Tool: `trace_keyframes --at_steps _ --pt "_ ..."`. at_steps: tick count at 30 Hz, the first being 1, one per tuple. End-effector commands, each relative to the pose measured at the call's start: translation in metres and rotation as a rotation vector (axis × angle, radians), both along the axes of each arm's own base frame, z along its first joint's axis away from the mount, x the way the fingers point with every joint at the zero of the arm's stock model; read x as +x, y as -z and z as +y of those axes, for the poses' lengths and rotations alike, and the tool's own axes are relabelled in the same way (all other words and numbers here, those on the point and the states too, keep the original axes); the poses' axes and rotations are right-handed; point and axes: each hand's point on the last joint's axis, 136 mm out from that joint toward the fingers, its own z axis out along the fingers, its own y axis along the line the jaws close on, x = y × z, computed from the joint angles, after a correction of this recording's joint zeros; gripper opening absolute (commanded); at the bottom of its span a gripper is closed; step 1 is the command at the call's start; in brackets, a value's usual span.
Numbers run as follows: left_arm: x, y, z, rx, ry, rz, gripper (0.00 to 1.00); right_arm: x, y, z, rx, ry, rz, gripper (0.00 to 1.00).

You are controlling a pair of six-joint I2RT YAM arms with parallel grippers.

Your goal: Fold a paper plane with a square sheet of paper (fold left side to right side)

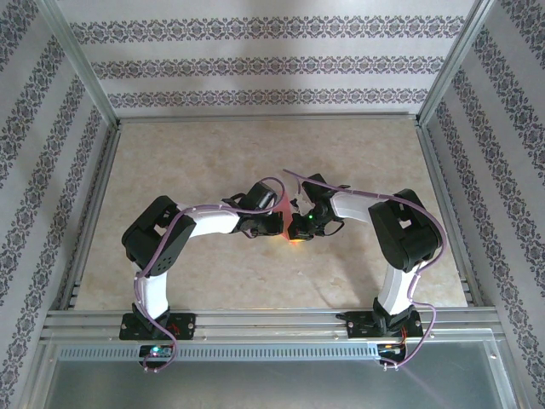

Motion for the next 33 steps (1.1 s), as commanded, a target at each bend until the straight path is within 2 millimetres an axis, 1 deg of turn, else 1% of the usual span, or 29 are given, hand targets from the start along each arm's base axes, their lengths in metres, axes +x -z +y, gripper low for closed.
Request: trace_keyframes --at_steps 1,6,10,21,25,31,33 --pt "-0.002 0.027 0.020 0.087 -0.039 0.004 0.00 -0.031 0.056 -0.054 -0.315 0.002 0.098 0.00" --pt "-0.001 0.027 0.031 0.091 -0.066 -0.011 0.00 -0.031 0.057 -0.055 -0.319 0.002 0.102 0.00" --pt "0.004 0.026 0.042 0.104 -0.087 -0.018 0.01 -0.032 0.057 -0.055 -0.322 0.000 0.107 0.00" --pt "0.032 0.024 0.078 0.136 -0.149 -0.046 0.01 -0.031 0.057 -0.055 -0.322 0.001 0.105 0.00" --pt "0.039 0.024 0.092 0.150 -0.170 -0.050 0.01 -0.032 0.057 -0.055 -0.322 0.002 0.104 0.00" --pt "0.043 0.024 0.116 0.150 -0.212 -0.054 0.01 -0.031 0.057 -0.055 -0.321 0.002 0.105 0.00" --pt "0.043 0.021 0.119 0.144 -0.216 -0.060 0.01 -0.031 0.057 -0.055 -0.321 0.001 0.104 0.00"
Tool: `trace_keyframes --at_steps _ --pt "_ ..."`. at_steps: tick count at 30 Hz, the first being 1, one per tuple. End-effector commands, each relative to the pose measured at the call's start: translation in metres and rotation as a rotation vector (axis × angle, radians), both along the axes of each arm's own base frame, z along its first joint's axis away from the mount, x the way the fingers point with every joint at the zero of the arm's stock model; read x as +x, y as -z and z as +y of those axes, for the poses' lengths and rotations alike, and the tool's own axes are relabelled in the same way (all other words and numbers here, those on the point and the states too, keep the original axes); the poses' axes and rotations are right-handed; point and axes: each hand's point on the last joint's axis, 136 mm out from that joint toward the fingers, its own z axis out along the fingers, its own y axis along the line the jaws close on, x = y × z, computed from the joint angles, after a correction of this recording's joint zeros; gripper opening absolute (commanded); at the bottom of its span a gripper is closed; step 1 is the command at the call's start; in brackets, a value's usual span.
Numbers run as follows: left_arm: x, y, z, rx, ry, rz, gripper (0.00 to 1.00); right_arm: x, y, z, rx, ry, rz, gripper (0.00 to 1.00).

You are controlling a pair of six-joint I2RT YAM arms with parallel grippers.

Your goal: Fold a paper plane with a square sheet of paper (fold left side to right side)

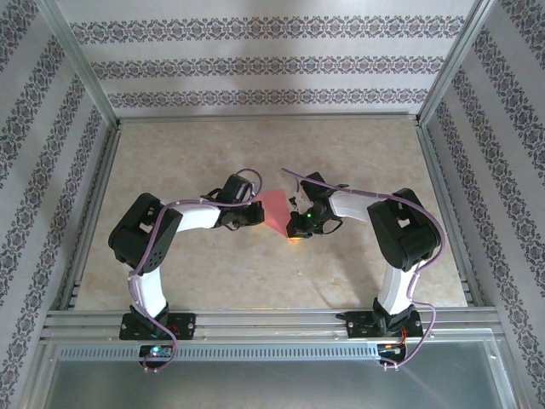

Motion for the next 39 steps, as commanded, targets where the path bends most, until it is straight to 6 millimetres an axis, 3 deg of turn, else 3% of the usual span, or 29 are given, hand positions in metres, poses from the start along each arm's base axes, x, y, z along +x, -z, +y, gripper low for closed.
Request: trace_keyframes --at_steps 1,8,16,19,24,39 --pt "0.004 0.018 0.053 0.153 -0.102 0.007 0.01 -0.039 0.057 -0.058 -0.318 0.008 0.132 0.00" --pt "0.004 -0.017 0.045 0.112 -0.056 -0.062 0.01 -0.038 0.057 -0.057 -0.315 0.011 0.130 0.00" --pt "-0.023 -0.046 -0.018 -0.015 0.106 -0.117 0.01 -0.036 0.056 -0.058 -0.312 0.020 0.129 0.00" --pt "-0.027 -0.042 -0.040 -0.050 0.141 -0.107 0.01 -0.036 0.056 -0.059 -0.312 0.024 0.130 0.00" --pt "-0.023 -0.026 -0.059 -0.050 0.176 -0.073 0.00 -0.036 0.056 -0.059 -0.308 0.023 0.132 0.00" --pt "-0.013 -0.010 -0.049 0.036 0.145 -0.087 0.00 -0.036 0.056 -0.059 -0.309 0.024 0.133 0.00"
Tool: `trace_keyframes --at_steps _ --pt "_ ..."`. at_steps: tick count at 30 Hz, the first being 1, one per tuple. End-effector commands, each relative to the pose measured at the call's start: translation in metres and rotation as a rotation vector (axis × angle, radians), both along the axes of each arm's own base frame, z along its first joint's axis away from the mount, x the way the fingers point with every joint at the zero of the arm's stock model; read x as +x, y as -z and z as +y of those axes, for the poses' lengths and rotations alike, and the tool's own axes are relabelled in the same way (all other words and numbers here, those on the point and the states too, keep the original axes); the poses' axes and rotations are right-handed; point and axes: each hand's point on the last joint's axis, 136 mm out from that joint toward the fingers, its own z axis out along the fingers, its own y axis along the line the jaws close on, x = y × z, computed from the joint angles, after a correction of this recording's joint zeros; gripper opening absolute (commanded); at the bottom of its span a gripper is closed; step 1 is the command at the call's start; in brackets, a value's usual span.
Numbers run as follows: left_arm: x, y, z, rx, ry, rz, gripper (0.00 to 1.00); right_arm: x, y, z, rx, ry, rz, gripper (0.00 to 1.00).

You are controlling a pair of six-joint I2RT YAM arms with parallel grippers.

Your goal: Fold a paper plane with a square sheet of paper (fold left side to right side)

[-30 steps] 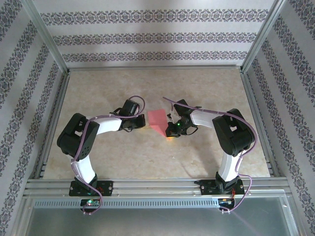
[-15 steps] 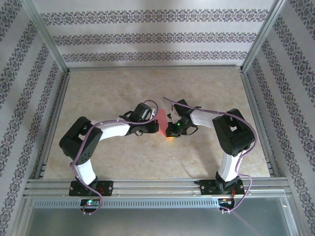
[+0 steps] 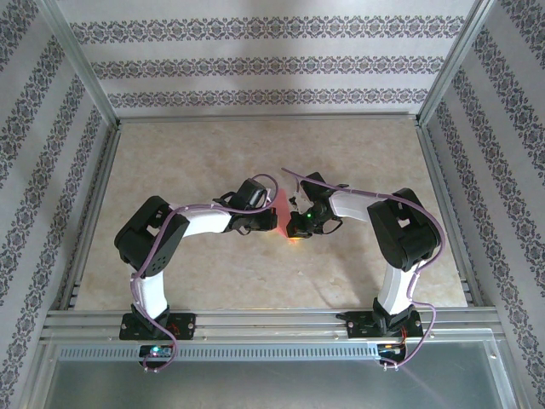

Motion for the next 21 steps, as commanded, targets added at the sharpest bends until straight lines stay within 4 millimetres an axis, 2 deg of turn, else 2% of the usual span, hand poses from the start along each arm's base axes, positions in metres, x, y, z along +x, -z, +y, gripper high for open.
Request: trace_keyframes --at_steps 1,7,13,16,21 --pt "0.009 0.000 0.001 0.033 -0.005 -0.043 0.00 -0.036 0.056 -0.059 -0.310 0.023 0.133 0.00" --pt "0.007 0.016 0.013 0.054 -0.035 -0.030 0.00 -0.036 0.056 -0.058 -0.310 0.024 0.132 0.00" --pt "-0.003 0.034 0.019 0.078 -0.036 0.010 0.00 -0.033 0.052 -0.054 -0.286 0.021 0.121 0.00" --pt "-0.009 0.040 0.019 0.078 -0.031 0.024 0.00 -0.025 0.040 -0.043 -0.232 0.020 0.094 0.00" --pt "-0.016 0.046 0.020 0.086 -0.030 0.043 0.00 -0.006 0.006 -0.022 -0.125 0.036 0.027 0.00"
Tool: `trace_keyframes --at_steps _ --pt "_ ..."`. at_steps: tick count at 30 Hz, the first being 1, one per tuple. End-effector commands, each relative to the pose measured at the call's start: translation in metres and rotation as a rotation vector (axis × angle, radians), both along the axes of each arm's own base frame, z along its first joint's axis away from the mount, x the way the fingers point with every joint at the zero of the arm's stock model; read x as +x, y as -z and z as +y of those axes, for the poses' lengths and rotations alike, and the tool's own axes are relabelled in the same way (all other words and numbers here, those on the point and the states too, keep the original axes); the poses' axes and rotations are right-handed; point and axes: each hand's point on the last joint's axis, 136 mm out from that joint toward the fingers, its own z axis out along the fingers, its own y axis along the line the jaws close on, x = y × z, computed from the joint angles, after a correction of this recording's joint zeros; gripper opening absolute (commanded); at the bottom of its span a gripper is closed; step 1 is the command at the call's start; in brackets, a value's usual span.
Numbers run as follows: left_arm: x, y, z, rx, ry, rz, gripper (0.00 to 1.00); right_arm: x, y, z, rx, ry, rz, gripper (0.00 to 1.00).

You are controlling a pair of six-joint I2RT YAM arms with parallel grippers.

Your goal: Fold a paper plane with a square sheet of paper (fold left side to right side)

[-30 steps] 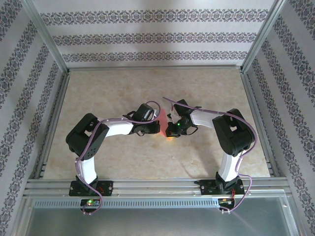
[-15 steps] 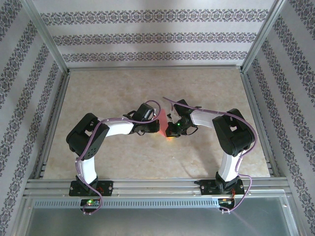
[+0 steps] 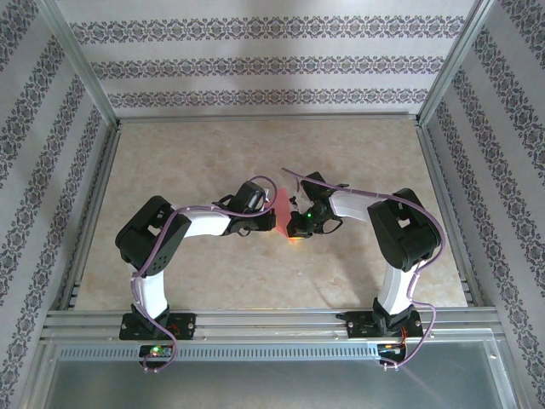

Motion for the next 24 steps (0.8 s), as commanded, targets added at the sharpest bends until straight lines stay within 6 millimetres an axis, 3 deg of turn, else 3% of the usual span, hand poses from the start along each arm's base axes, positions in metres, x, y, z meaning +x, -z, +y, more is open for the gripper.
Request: trace_keyframes --at_steps 1,7,18,24 --pt "-0.022 0.038 0.015 0.081 -0.008 0.095 0.00 -0.005 0.001 -0.018 -0.100 0.040 0.022 0.00" --pt "-0.025 0.038 0.009 0.075 -0.003 0.102 0.00 0.011 -0.028 0.009 0.045 0.062 -0.014 0.00" --pt "-0.023 0.038 0.007 0.072 -0.008 0.101 0.00 0.028 -0.015 0.030 0.071 0.050 -0.004 0.00" --pt "-0.024 0.038 0.007 0.075 -0.010 0.102 0.00 0.027 -0.010 0.037 0.079 0.037 0.016 0.00"
